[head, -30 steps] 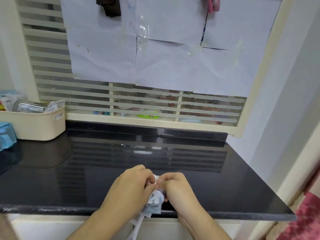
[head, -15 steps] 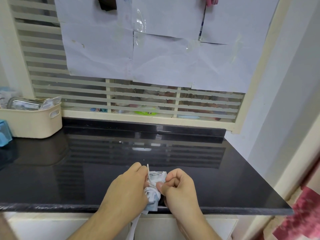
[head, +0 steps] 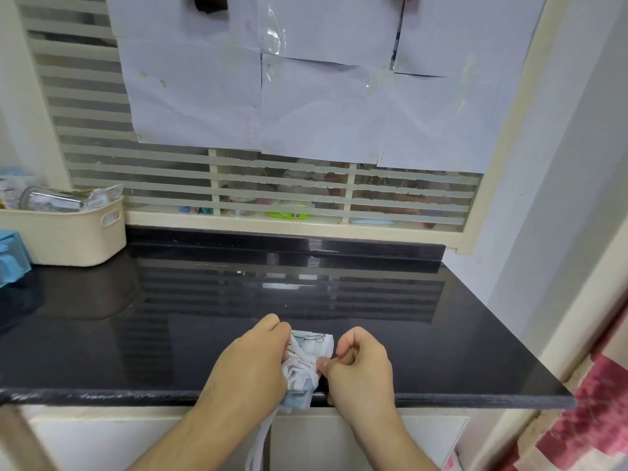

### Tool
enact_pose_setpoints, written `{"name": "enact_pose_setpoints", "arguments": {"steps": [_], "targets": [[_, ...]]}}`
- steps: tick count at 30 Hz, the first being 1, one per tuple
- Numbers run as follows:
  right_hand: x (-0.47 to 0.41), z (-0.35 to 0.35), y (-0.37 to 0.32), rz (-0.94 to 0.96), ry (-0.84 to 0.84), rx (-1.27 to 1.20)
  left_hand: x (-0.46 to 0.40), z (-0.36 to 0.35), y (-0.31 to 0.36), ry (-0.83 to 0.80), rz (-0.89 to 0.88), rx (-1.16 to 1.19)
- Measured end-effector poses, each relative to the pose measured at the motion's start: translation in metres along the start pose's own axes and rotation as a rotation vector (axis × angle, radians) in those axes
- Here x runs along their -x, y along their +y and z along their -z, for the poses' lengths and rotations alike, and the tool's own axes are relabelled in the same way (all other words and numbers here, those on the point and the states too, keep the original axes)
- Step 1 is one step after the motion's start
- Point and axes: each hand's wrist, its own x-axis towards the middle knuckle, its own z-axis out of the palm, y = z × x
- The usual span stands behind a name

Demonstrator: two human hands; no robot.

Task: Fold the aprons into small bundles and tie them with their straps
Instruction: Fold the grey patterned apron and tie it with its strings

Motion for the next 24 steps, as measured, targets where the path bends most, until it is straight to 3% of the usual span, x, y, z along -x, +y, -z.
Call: {"name": "enact_pose_setpoints", "arguments": {"steps": [5, 10, 14, 18, 21, 24], "targets": [[0.002, 0.001, 0.003, 0.055, -0.002, 0.022, 0.001, 0.0, -0.004, 0.005, -0.02, 0.036], [0.011, 0.006, 0.006, 0.152, -0.048, -0.007, 0.002, 0.007, -0.023, 0.014, 0.016, 0.374], [0.023, 0.015, 0.019, 0.499, -0.038, 0.338, 0.014, 0.002, -0.038, -0.013, 0.082, 0.406], [0.024, 0.009, 0.026, 0.737, -0.227, 0.641, 0.019, 0.001, -0.032, -0.091, 0.105, 0.365], [0.019, 0.004, 0.028, 0.79, -0.143, 0.616, 0.021, 0.006, -0.024, -0.156, 0.141, 0.598], [0.022, 0.012, 0.016, 0.669, 0.005, 0.507, 0.029, 0.019, -0.014, -0.149, 0.26, 0.944]]}}
